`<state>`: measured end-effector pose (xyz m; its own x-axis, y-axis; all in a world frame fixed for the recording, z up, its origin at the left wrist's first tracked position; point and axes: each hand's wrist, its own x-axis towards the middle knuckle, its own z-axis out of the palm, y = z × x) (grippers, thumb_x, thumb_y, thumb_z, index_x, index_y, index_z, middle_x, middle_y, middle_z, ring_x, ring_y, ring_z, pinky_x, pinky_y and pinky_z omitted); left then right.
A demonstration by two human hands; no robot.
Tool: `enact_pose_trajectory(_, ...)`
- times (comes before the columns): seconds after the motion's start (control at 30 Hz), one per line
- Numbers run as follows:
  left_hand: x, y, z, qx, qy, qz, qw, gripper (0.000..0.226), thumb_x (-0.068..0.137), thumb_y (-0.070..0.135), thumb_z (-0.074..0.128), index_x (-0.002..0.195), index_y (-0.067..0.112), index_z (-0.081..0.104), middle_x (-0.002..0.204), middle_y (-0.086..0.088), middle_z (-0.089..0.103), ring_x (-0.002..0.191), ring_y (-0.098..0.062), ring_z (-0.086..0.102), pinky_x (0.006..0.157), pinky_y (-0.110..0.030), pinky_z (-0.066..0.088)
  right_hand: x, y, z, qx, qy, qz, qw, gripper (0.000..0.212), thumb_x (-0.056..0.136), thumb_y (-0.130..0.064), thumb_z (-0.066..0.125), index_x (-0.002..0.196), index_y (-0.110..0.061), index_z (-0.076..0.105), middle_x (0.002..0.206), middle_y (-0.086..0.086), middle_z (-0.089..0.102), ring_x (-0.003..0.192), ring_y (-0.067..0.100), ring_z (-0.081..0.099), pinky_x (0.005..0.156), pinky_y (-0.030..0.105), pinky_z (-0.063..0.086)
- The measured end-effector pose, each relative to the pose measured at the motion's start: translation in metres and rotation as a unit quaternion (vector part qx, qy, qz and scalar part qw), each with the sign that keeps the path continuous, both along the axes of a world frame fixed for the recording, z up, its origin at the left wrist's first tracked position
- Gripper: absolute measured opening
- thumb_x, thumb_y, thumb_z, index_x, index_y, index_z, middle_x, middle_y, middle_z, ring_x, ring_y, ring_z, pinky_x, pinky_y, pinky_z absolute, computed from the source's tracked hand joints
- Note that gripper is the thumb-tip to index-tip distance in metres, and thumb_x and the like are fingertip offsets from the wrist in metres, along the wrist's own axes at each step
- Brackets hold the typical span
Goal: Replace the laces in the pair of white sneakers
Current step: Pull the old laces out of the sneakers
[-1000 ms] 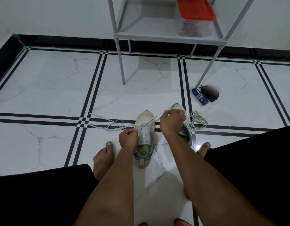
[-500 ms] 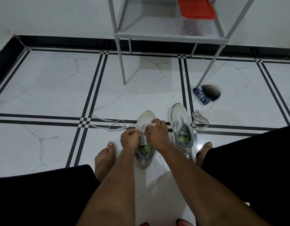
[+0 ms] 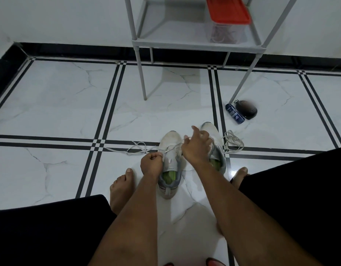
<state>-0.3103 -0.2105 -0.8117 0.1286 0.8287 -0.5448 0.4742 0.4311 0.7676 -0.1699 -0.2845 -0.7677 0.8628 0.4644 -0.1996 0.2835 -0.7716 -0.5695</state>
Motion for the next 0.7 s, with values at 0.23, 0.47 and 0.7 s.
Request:
enact_pose_trajectory(0.23, -0.001, 0.0, -0.002, 0.006, 0.001, -0.007, 1.0, 0.016, 0.087, 0.018, 0.07, 0.074, 0.026, 0.076, 0.085, 0.012, 0.074, 0.091, -0.016, 0.069, 0.095, -0.036, 0.057, -0.035, 0.0, -0.031, -0.113, -0.098, 0.249, 0.957, 0.021, 0.1, -0.037, 0.063, 0.116, -0.033, 0.077, 0.153, 0.006, 0.04, 0.136, 0.032, 0.036, 0.111, 0.043, 0.032)
enact_pose_trajectory(0.47, -0.001, 0.0, -0.002, -0.006, -0.003, -0.005, 1.0, 0.011, 0.088, 0.019, 0.07, 0.083, 0.023, 0.079, 0.089, 0.01, 0.074, 0.094, -0.016, 0.068, 0.096, -0.035, 0.056, -0.021, 0.003, -0.022, -0.054, -0.038, 0.224, 0.972, 0.022, 0.098, -0.038, 0.065, 0.119, -0.034, 0.072, 0.15, 0.002, 0.039, 0.137, 0.03, 0.033, 0.112, 0.042, 0.032)
enact_pose_trajectory(0.7, -0.003, 0.001, -0.002, 0.001, -0.011, -0.008, 1.0, 0.014, 0.088, 0.015, 0.069, 0.081, 0.023, 0.078, 0.088, 0.01, 0.074, 0.095, -0.017, 0.069, 0.094, -0.032, 0.054, -0.029, 0.001, -0.03, -0.062, 0.0, 0.224, 0.973, 0.014, 0.097, -0.035, 0.067, 0.102, -0.032, 0.079, 0.147, -0.004, 0.047, 0.131, 0.029, 0.037, 0.104, 0.037, 0.034)
